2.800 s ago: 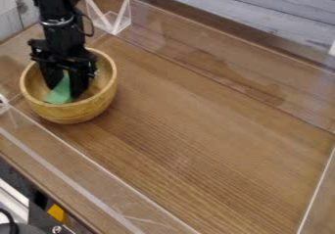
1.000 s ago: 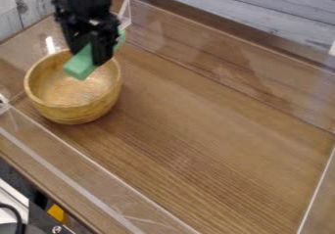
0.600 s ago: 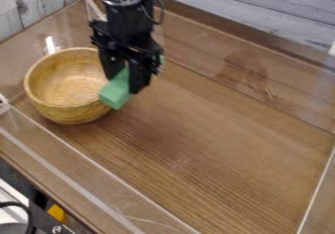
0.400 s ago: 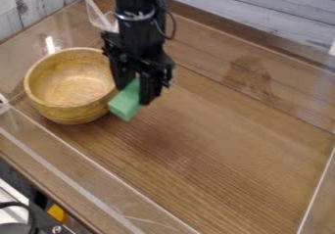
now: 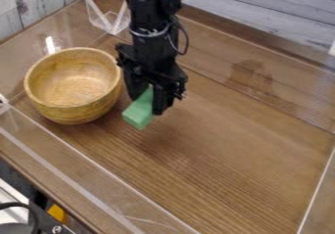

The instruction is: Remove the green block from inside the brown bowl and put it on the table

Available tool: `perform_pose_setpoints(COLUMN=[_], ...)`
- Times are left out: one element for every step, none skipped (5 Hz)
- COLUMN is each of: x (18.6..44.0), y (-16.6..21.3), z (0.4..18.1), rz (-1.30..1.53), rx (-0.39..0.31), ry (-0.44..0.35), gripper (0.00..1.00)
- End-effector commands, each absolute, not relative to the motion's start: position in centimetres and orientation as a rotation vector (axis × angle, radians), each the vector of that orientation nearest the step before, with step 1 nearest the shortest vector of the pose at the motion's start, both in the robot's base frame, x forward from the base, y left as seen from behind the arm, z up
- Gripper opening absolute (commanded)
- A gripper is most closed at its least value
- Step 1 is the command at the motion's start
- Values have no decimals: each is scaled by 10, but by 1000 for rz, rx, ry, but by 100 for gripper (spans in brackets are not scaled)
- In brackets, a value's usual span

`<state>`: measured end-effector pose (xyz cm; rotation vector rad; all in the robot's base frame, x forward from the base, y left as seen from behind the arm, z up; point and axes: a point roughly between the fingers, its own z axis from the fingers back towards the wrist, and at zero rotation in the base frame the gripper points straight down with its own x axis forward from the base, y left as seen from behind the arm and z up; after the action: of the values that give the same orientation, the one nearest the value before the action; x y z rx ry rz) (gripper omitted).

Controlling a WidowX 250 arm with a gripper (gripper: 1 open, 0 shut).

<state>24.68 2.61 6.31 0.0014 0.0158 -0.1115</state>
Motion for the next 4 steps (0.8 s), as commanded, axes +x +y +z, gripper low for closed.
perform_pose_setpoints(x=[253,254,250,245], y=[17,10,10,11], z=[73,76,66,55], rz=[-110,-110,-110,-114], rx=[7,10,11,10], ry=[-18,-21,-23,-24], gripper=[0,0,0,0])
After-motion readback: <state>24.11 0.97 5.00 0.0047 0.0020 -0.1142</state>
